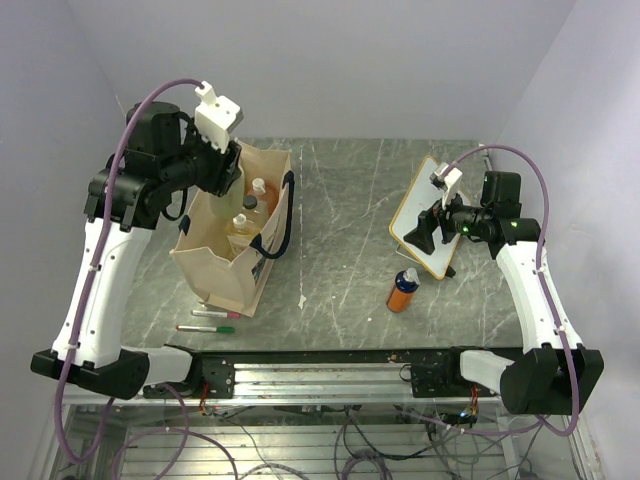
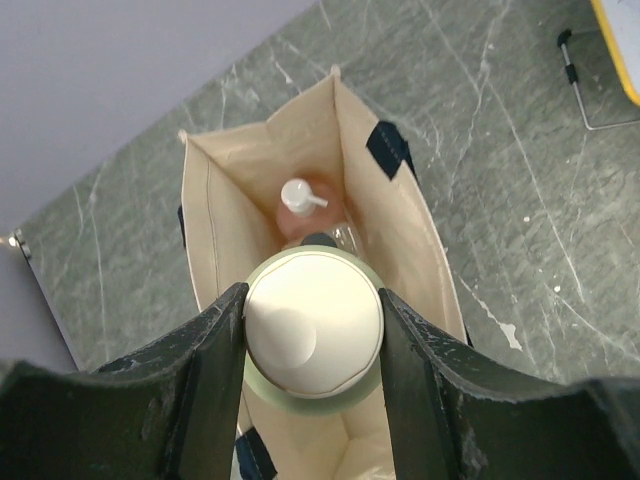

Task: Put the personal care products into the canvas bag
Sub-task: Place the care product in the canvas bag.

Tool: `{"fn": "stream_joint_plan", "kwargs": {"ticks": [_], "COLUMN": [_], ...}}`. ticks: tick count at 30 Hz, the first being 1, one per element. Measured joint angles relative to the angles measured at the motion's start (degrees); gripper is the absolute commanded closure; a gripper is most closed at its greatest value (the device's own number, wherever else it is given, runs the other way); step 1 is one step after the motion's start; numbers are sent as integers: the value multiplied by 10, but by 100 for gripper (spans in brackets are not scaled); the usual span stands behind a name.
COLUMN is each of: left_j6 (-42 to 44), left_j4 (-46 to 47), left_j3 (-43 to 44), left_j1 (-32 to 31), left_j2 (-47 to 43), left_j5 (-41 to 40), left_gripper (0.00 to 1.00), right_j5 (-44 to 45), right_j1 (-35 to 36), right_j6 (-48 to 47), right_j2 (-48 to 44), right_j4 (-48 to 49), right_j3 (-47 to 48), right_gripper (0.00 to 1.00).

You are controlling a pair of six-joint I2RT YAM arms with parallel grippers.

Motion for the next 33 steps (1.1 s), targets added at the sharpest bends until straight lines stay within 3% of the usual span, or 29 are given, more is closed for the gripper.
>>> {"fn": "stream_joint_plan", "kwargs": {"ticks": [16,33], "left_j6": [-16,-12], "left_j4": [-6,0], "left_j3": [-159,-249], "left_j1": [53,54], "left_j2": [-103,-78], "left_j5": [57,59], "left_gripper": [93,93], "right_j5": [-13,-13], "right_j1": [0,0], "right_j6": [0,0], "right_j2": [15,14], "right_j4": [0,13], "right_j3": [0,0], "right_gripper": [3,3]}}
